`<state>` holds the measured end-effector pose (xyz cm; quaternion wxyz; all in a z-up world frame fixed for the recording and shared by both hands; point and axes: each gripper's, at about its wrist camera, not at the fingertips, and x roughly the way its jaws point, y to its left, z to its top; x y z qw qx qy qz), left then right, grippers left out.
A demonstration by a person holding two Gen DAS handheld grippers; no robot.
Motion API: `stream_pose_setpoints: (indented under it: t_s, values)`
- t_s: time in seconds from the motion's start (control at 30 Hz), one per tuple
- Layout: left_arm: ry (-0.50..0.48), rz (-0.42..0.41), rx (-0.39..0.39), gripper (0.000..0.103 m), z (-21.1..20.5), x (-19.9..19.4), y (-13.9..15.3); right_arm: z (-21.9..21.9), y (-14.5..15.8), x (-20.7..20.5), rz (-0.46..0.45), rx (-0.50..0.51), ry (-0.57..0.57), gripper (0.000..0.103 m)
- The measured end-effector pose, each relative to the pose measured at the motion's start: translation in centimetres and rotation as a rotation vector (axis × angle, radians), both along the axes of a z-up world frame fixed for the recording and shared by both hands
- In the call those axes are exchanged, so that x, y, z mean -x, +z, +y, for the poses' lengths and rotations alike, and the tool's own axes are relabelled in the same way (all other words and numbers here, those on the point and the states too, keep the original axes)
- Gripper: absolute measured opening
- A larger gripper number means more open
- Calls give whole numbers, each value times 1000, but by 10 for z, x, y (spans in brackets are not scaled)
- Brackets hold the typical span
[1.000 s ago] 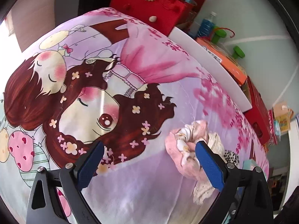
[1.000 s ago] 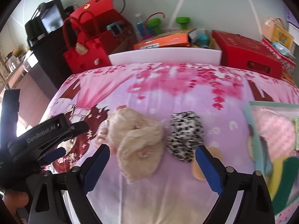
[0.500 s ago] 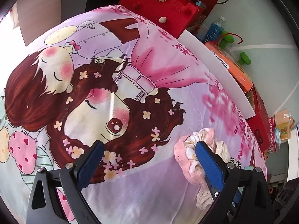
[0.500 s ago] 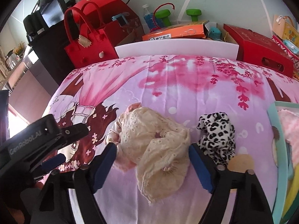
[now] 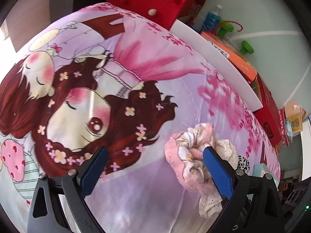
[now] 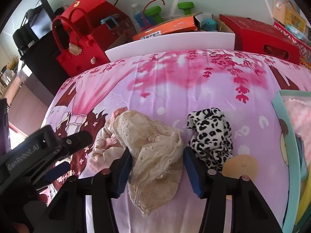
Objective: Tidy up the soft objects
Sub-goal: 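Grasp the pink cloth with the left gripper while the right gripper grasps the cream lace cloth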
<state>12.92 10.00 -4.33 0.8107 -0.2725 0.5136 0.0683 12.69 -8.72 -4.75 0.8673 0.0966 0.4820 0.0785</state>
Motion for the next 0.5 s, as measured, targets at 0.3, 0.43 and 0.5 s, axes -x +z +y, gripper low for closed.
stream_pose_setpoints:
  t_s: [0.3,0.43,0.5]
  values:
    - [-65,7,-29,98,-18,-7,-3,-18,2,3,6,-20,-34,41]
    - [-96,23,-40,98,-28,-10,-8,-25,4,5,11,-28,-46,34]
    - [-107,28,-49,94,-31,-11,-9,-28,5,6,11,-30,-51,32]
